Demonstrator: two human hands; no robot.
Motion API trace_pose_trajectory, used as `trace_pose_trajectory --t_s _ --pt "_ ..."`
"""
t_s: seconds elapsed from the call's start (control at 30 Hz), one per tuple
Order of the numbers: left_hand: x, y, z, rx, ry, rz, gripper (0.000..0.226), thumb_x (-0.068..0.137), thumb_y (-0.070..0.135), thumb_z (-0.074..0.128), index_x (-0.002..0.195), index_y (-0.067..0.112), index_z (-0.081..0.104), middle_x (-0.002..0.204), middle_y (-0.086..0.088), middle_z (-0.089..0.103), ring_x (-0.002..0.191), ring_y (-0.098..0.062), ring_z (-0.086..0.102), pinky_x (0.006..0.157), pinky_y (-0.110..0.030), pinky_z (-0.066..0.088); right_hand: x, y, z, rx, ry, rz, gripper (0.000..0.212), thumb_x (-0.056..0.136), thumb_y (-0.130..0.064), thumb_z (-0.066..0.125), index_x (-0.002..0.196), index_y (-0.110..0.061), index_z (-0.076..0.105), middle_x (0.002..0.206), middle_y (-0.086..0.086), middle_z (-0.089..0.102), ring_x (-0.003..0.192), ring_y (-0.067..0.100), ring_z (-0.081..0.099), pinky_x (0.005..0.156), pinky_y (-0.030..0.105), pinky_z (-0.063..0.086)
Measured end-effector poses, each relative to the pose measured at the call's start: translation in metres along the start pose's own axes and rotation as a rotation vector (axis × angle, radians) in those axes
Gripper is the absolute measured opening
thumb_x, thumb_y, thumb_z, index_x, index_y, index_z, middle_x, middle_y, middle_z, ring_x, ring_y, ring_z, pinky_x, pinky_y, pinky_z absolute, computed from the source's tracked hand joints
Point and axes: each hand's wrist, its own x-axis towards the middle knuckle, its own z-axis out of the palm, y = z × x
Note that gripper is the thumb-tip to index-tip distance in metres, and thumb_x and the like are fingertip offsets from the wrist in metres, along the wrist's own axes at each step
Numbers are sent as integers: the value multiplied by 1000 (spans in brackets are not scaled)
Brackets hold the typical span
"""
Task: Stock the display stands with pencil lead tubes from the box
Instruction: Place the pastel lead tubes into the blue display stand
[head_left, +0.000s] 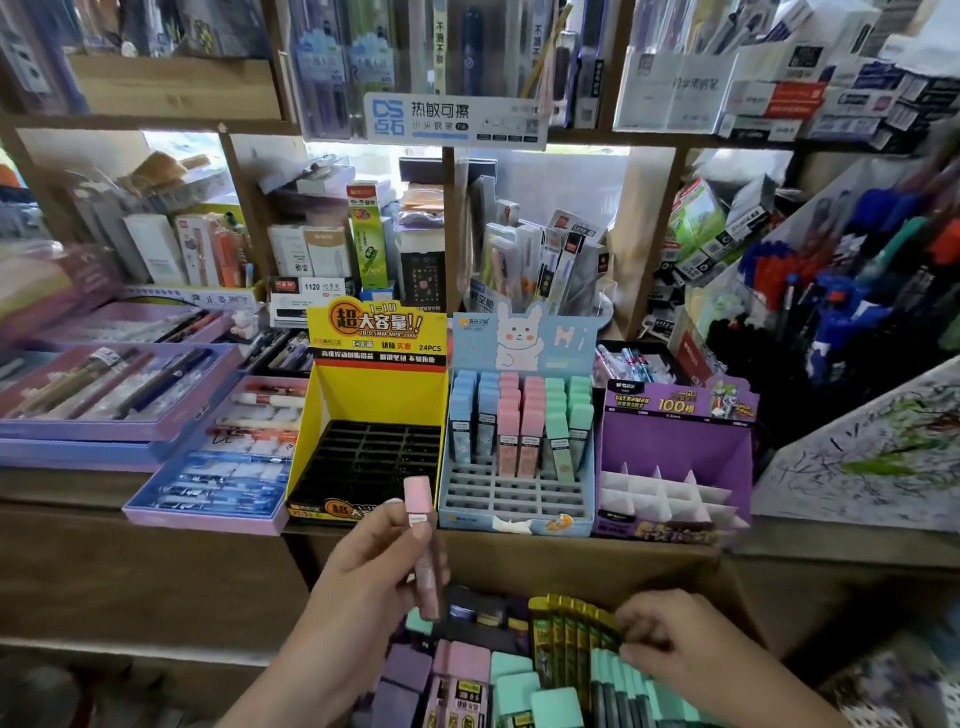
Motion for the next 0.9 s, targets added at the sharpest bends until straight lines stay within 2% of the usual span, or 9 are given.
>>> trace_pose_trajectory --t_s 0.1,0.2,0.27,0.33,0.43,0.53,0.63,0.8,0.9 --pt "11 7 13 113 -30 96 16 93 20 66 99 6 68 81 -12 60 74 -27 61 74 -35 57 5 9 5 -7 -6 28 14 85 -27 81 98 -28 75 91 -4 77 86 3 72 82 19 58" --pt "24 14 26 202 -38 180 12 96 20 65 100 10 71 80 -16 60 74 -31 59 67 -36 55 7 15 5 -5 -13 61 18 86 -31 80 103 -28 74 97 -8 74 91 1 70 85 18 57" --pt "32 17 35 287 -30 245 12 96 22 66 101 15 75 90 -17 70 86 -30 68 76 -35 58 7 17 6 -7 -18 74 16 87 -34 78 101 -31 71 100 -11 73 95 1 69 87 17 55" --pt "40 19 44 388 -3 303 13 95 23 68 103 23 78 100 -6 77 96 -20 73 82 -31 58 6 18 6 -7 -14 78 15 87 -37 77 100 -33 70 101 -13 71 96 1 68 88 17 54" --pt "52 21 55 452 9 378 16 94 17 70 99 29 80 95 2 79 90 -10 73 75 -20 57 6 20 8 -14 -9 78 19 86 -39 76 102 -31 71 102 -12 71 96 0 68 90 20 55" --pt "62 20 63 529 9 434 23 93 12 71 92 33 80 88 4 79 85 -8 74 76 -19 58 6 20 8 -9 -7 78 15 87 -41 75 99 -34 70 101 -13 70 94 1 67 88 20 54" --pt "72 16 67 600 35 472 28 92 8 72 84 33 80 83 10 79 81 -3 73 73 -12 54 5 21 9 -6 8 74 14 88 -42 74 99 -36 68 103 -15 67 95 1 65 85 16 51" --pt "84 9 69 736 98 495 23 92 14 74 96 37 77 88 21 77 86 2 71 73 -10 54 4 20 9 0 9 81 19 90 -42 73 107 -35 69 105 -15 65 97 1 64 86 18 50" --pt "82 6 71 791 127 501 19 92 18 74 102 34 76 88 23 76 87 5 69 76 -13 55 4 20 9 5 5 84 18 90 -42 73 107 -36 68 105 -15 65 96 2 64 85 19 50"
